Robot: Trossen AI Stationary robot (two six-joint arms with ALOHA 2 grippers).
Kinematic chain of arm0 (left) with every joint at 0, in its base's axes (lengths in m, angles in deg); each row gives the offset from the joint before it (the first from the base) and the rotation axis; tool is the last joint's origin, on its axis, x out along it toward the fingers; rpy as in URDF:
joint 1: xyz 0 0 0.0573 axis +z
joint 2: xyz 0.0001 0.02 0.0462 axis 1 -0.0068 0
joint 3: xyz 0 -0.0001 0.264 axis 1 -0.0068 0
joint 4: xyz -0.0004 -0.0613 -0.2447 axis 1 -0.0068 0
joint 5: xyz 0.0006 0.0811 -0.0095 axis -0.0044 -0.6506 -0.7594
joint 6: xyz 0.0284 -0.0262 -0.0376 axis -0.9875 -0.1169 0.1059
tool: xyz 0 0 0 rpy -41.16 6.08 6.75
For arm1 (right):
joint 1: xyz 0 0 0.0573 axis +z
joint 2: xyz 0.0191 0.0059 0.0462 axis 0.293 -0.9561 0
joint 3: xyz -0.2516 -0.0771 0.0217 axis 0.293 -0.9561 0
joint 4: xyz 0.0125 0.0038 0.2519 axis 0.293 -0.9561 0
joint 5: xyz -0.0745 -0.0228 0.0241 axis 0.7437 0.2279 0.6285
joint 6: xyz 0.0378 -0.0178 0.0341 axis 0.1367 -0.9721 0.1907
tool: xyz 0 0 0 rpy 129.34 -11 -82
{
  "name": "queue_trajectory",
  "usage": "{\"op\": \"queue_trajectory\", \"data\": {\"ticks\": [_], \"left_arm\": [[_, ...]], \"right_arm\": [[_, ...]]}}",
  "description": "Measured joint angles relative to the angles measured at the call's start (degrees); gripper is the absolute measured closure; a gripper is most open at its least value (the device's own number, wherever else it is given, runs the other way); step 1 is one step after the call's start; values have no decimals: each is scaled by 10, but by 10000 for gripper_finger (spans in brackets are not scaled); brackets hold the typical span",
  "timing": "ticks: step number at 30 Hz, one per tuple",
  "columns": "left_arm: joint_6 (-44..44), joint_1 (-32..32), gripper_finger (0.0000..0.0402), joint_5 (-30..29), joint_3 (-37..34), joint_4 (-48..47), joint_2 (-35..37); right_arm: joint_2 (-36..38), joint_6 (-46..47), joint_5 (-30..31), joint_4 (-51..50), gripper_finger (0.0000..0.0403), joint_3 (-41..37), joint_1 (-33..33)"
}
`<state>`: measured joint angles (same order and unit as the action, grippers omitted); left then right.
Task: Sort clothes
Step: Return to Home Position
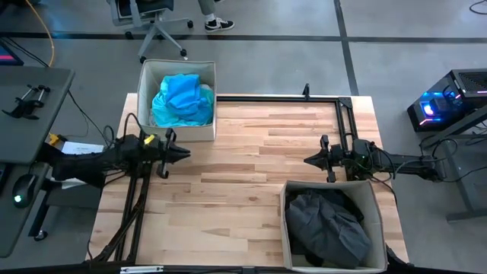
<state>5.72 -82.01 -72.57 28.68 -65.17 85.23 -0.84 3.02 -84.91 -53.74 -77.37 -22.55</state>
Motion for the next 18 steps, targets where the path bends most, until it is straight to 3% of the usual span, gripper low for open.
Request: {"op": "queue_trajectory", "data": {"ticks": [4, 12, 18], "left_arm": [[-9, -12, 401, 0, -2, -19, 3], [-122, -18, 401, 19, -2, -94, 2], [-110, -18, 401, 7, -2, -102, -2]], "right_arm": [[0, 0, 0, 0, 402, 0, 0], [0, 0, 0, 0, 402, 0, 0], [0, 0, 0, 0, 402, 0, 0]]}}
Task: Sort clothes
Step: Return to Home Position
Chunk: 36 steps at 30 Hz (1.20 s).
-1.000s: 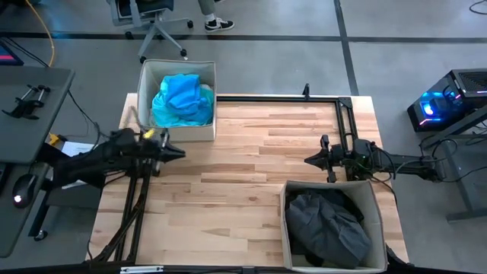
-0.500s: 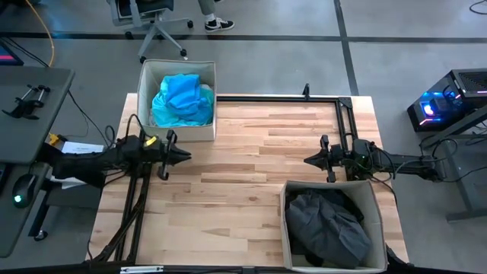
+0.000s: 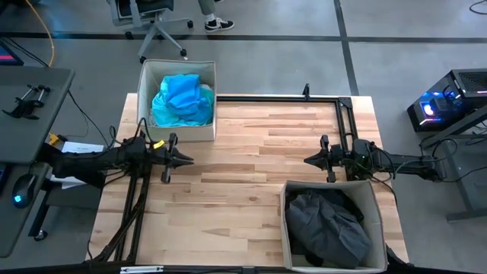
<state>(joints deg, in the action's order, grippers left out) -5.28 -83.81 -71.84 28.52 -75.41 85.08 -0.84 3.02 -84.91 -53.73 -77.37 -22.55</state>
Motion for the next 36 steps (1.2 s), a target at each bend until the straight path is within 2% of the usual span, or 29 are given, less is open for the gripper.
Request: {"op": "queue_trajectory", "data": {"ticks": [10, 29, 36], "left_arm": [[68, 0, 401, -82, 0, -12, -42], [67, -2, 401, -84, 0, -12, -48], [59, -69, 401, -105, 0, -14, -11]], "right_arm": [[0, 0, 0, 0, 402, 0, 0], [0, 0, 0, 0, 402, 0, 0], [0, 0, 0, 0, 402, 0, 0]]}}
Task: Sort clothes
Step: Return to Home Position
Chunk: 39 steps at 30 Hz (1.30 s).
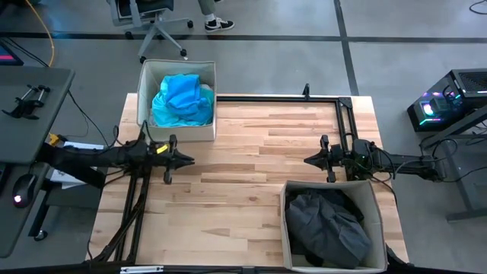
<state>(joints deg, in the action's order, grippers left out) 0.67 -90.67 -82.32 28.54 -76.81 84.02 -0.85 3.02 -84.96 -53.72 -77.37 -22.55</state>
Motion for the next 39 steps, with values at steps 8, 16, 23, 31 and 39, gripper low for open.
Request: {"op": "queue_trajectory", "data": {"ticks": [8, 16, 23, 31, 39], "left_arm": [[-260, -38, 401, -1, 0, 0, 52], [-271, -51, 401, -4, 1, 23, 57], [-243, -51, 401, -5, 1, 23, 56], [-243, -51, 401, -5, 1, 20, 56], [-243, -51, 401, -5, 1, 20, 56]], "right_arm": [[-1, 0, 0, 0, 402, 0, 0], [-5, 0, 1, 0, 402, 0, 0], [-6, 0, 1, 0, 402, 0, 0], [-6, 0, 1, 0, 402, 0, 0], [-6, 0, 1, 0, 402, 0, 0]]}}
